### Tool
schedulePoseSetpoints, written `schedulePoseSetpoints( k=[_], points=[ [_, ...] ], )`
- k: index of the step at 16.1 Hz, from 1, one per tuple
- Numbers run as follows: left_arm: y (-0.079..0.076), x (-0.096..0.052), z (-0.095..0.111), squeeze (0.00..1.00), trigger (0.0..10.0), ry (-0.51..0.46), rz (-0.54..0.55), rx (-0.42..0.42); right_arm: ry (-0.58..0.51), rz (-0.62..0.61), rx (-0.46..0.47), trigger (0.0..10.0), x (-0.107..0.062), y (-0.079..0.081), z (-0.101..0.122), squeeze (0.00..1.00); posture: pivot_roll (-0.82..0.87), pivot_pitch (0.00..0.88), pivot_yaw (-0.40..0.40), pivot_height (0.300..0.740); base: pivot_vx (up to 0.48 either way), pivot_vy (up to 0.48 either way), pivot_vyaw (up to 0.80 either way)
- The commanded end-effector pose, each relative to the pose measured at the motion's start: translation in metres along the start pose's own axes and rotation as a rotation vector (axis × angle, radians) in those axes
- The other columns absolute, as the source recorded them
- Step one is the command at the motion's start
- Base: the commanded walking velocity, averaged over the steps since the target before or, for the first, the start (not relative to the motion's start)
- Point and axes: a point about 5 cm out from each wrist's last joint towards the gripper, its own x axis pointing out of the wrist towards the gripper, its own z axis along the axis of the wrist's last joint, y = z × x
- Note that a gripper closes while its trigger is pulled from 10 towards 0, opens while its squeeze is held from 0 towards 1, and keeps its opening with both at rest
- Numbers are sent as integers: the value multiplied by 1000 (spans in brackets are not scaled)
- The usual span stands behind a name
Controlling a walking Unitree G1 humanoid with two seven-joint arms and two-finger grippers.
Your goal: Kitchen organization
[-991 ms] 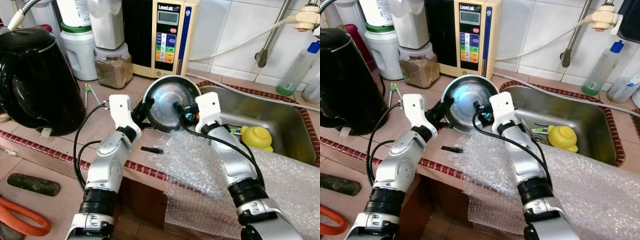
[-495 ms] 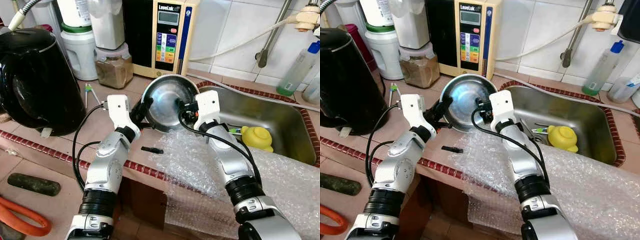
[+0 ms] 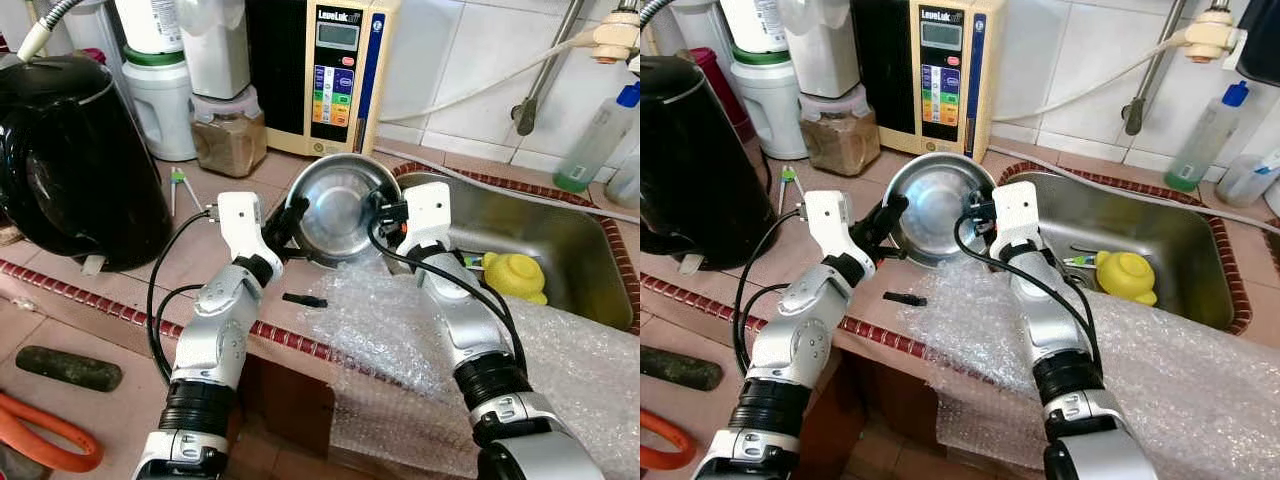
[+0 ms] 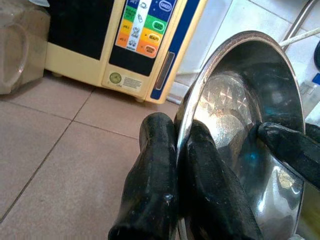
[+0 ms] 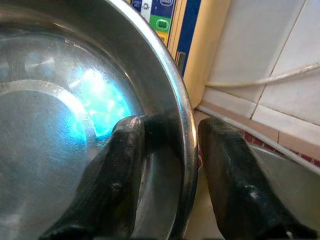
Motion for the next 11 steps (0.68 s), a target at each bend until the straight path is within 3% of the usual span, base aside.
schedulePoseSetpoints(
  k=[1, 11],
  points=[
    [-12, 1, 15, 0, 0, -75, -78, 4, 110, -130, 44, 0, -6, -25, -19, 0, 206, 0, -22, 740, 0, 0, 0],
    [-15, 2, 18, 0, 0, -102, -118, -16, 110, -180, 240, 0, -10, -37, -22, 0, 200, 0, -15, 740, 0, 0, 0]
  ],
)
